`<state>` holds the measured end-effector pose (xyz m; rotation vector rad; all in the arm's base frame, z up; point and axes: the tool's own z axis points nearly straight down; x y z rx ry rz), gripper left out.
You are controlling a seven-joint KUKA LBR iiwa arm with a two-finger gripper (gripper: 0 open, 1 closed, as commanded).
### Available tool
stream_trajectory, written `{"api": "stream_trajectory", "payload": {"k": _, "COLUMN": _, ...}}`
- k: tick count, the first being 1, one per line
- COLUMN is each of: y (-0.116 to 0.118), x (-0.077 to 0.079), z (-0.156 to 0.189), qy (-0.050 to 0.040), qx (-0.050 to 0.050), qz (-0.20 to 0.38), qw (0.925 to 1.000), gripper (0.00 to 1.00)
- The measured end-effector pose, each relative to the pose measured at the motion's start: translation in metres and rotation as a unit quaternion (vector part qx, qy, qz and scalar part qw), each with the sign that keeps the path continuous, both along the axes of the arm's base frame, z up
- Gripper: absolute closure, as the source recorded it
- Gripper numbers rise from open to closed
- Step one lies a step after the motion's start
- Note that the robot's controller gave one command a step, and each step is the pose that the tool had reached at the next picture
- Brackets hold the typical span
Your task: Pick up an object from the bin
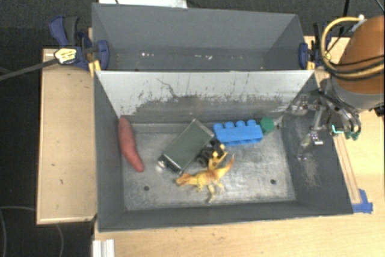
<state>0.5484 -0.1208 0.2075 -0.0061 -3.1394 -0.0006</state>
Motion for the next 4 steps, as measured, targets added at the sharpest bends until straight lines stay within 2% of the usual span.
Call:
{"api": "stream_trajectory", "payload": {"k": 1, "y": 0.000, "x": 0.002, "z": 0.003, "qy": -0.0029, "qx": -0.001, "qz": 0.002, "qw": 1.0000, "gripper": 0.00}}
{"api": "stream_trajectory", "payload": {"k": 2, "y": 0.031, "x": 0.018, "z": -0.056, "qy": -0.0053, "qx": -0.001, "qz": 0.039, "qw": 0.9992, "gripper": 0.00}}
{"api": "stream_trajectory", "payload": {"k": 3, "y": 0.048, "x": 0.031, "z": -0.074, "qy": -0.0012, "qx": 0.000, "qz": -0.067, "qw": 0.9977, "gripper": 0.00}}
{"api": "stream_trajectory", "payload": {"k": 4, "y": 0.065, "x": 0.037, "z": -0.076, "qy": -0.0021, "qx": 0.000, "qz": -0.071, "qw": 0.9975, "gripper": 0.00}}
